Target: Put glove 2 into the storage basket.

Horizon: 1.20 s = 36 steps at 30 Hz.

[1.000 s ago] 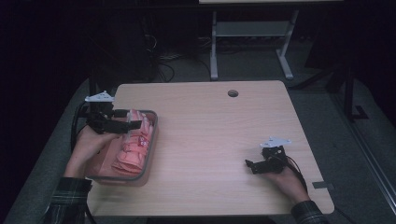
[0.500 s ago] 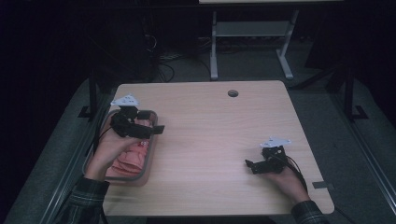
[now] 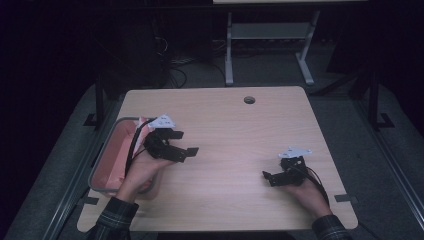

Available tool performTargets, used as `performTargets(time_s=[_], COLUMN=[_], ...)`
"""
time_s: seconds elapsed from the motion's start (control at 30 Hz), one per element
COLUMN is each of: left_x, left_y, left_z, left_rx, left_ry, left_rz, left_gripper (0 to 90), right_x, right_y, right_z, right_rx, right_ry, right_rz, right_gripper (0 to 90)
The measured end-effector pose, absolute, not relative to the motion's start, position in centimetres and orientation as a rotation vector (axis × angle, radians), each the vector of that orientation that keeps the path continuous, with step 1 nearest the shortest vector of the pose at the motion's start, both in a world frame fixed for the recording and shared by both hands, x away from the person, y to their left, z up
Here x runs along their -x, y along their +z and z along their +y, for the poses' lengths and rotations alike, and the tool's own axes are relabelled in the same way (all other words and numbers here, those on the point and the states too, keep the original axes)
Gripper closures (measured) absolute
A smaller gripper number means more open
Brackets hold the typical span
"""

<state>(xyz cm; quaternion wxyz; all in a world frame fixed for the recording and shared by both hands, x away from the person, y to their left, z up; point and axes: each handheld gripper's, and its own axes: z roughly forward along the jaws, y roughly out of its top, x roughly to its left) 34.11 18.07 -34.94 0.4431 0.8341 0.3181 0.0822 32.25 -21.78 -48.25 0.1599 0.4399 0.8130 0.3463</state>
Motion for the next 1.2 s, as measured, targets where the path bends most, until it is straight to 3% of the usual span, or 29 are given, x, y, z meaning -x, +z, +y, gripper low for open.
performTargets(time_s=[0.53, 1.2], left_x=[-32.2, -31.5], left_y=[-39.9, -46.6], left_z=[13.1, 10.8], left_rx=[-2.151, -2.253], left_ry=[0.205, 0.236], left_rz=[0.734, 0.727], left_gripper=[14.3, 13.5], right_x=[-32.3, -32.3], right_y=[-48.3, -48.3], right_z=[-21.8, -21.8], right_rx=[-1.247, -1.238], right_ry=[0.989, 0.993], right_rz=[2.324, 2.327], right_gripper=[3.2, 3.2])
